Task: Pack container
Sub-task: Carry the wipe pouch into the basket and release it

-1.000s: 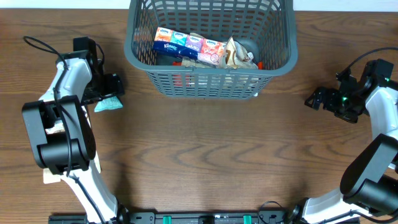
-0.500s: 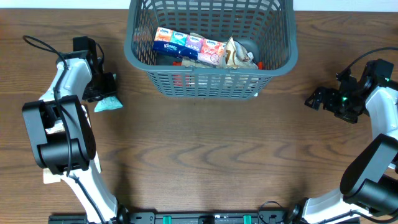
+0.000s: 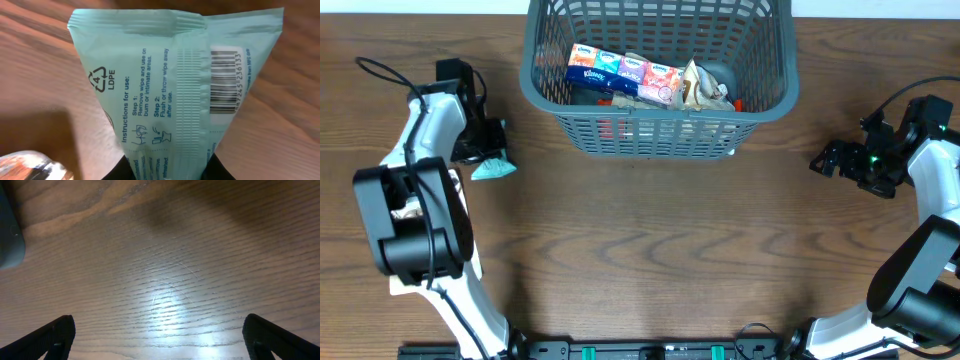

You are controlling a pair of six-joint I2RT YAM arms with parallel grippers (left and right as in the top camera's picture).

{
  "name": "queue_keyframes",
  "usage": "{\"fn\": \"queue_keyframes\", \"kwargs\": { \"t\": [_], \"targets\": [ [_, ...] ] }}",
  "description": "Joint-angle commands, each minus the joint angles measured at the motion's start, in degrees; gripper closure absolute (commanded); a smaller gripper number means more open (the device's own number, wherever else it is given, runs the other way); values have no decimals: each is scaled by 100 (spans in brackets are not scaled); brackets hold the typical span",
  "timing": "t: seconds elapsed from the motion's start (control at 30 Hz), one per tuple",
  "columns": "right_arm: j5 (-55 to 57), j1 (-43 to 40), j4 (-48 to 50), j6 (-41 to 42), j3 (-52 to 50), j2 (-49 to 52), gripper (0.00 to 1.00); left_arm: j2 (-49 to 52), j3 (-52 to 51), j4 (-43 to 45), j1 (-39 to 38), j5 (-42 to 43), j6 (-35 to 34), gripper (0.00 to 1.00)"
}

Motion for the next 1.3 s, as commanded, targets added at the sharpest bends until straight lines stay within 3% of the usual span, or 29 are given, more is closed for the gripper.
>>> {"fn": "queue_keyframes", "kwargs": {
  "t": [0.0,0.3,0.57,0.83,0.93,1.1,1.27],
  "targets": [
    [-66,28,-7,-4,-37,-2,1,-942,107,-4,24,-24,-31,94],
    [-66,28,9,-4,-37,-2,1,-2953,107,1047,7,-26,-35,94],
    [-66,28,33,-2,-37,-2,1,-3593,212,2041,-708,0,76,94],
    [-68,28,35,-2,-37,-2,1,-3491,544,3163,-2026,-7,1189,94],
    [-70,31,37,-2,-37,-2,1,-3338,592,3475,-2465,-2,1961,94],
    [-70,31,50,-2,-35,-2,1,-2887,590,3392,-3143,-2,3541,94],
    [-160,37,50,-2,-37,-2,1,-2291,590,3176,-3414,-4,4465,94]
  ]
}}
